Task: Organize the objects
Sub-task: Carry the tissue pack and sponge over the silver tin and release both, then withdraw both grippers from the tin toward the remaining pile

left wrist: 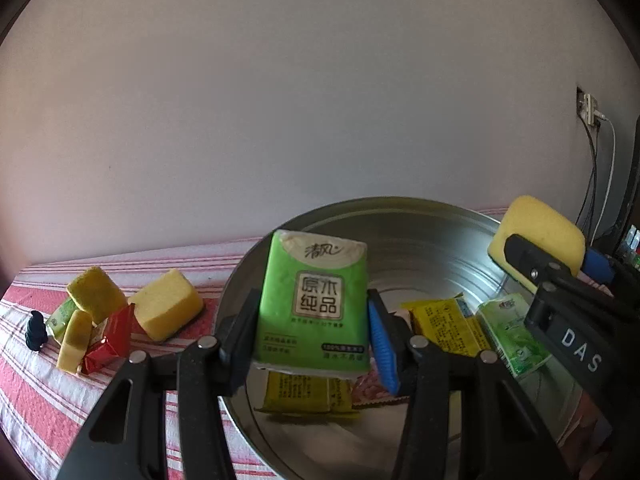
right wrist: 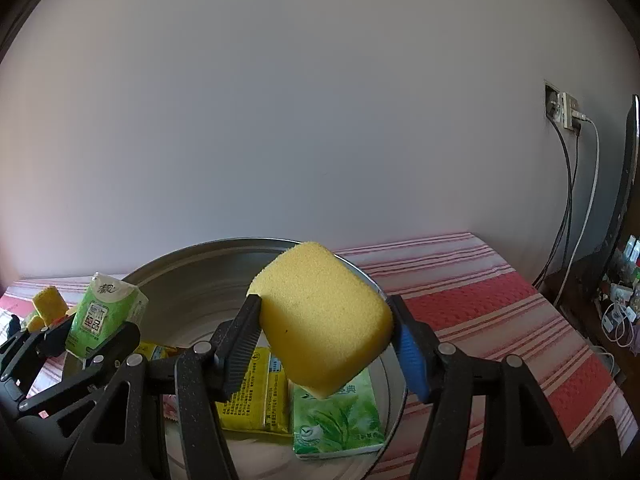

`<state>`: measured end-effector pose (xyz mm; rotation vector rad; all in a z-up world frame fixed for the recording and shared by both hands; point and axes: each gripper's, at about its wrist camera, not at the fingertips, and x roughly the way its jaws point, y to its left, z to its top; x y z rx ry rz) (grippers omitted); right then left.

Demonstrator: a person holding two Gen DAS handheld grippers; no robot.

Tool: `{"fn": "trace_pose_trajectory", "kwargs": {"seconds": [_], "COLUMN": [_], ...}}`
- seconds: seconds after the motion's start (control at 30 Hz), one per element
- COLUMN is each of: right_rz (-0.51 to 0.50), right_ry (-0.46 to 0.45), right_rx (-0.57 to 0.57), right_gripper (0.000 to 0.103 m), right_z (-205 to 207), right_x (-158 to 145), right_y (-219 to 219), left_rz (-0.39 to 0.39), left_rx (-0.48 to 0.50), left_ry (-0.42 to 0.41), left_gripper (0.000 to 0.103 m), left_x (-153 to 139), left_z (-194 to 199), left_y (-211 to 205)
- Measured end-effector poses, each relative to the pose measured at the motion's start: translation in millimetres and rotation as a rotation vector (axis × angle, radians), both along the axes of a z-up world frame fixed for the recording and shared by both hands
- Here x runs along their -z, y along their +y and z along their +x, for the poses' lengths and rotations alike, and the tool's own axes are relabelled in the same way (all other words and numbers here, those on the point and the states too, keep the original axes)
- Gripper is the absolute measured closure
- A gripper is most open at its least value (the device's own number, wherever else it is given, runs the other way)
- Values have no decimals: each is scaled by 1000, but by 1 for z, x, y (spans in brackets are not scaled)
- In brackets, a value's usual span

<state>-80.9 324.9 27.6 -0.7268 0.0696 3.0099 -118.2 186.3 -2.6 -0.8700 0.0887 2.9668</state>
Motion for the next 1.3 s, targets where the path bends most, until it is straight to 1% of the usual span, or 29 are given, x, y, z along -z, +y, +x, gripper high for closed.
{"fn": "trace_pose_trajectory", "kwargs": {"seconds": [0.07, 0.13, 0.17, 0.2, 0.23, 0.3, 0.37, 0.5, 0.6, 0.7, 0.83, 0.93, 1.03, 1.17, 1.3], "right_rz": [-6, -19, -23, -23, -26, -17, -10, -29, -42, -37, -35, -34, -32, -14, -3], "right_ry": [-2, -4, -4, 0, 11, 35, 57, 83, 80, 71, 65, 71, 106, 127, 186], "right_rx": [-9, -18, -22, -25, -25, -16, -4, 6, 3, 2, -5, -8, -6, -11, -25], "right_gripper": [36, 31, 29, 26, 24, 21, 19, 13, 13, 13, 13, 13, 13, 13, 13], "right_z": [-2, -3, -4, -4, -2, 4, 7, 13, 12, 10, 10, 11, 15, 16, 24], "right_x": [2, 5, 7, 7, 6, -2, -3, -7, -5, -3, -3, -2, 1, 4, 3], "right_y": [2, 4, 7, 7, 8, 4, 7, 8, 11, 10, 6, 5, 4, 2, -4], "left_rz": [1, 0, -2, -17, -34, -61, -73, -32, -12, -11, -31, -11, 0, -3, -27], "left_rx": [0, 5, 8, 5, 3, -6, -23, -57, -86, -108, -138, -155, -169, -181, -193], "left_ry": [7, 23, 39, 55, 80, 119, 142, 124, 115, 132, 162, 158, 164, 173, 174], "left_gripper": [47, 24, 19, 10, 4, 2, 1, 1, 1, 1, 1, 1, 1, 1, 1], "left_x": [-2, -7, -10, -12, -15, -21, -25, -25, -23, -27, -27, -28, -25, -23, -22], "left_z": [3, 8, 13, 17, 21, 28, 34, 37, 38, 43, 50, 53, 50, 54, 60], "left_y": [2, 1, 3, 5, 7, 8, 6, -8, -18, -24, -33, -36, -45, -52, -58]}}
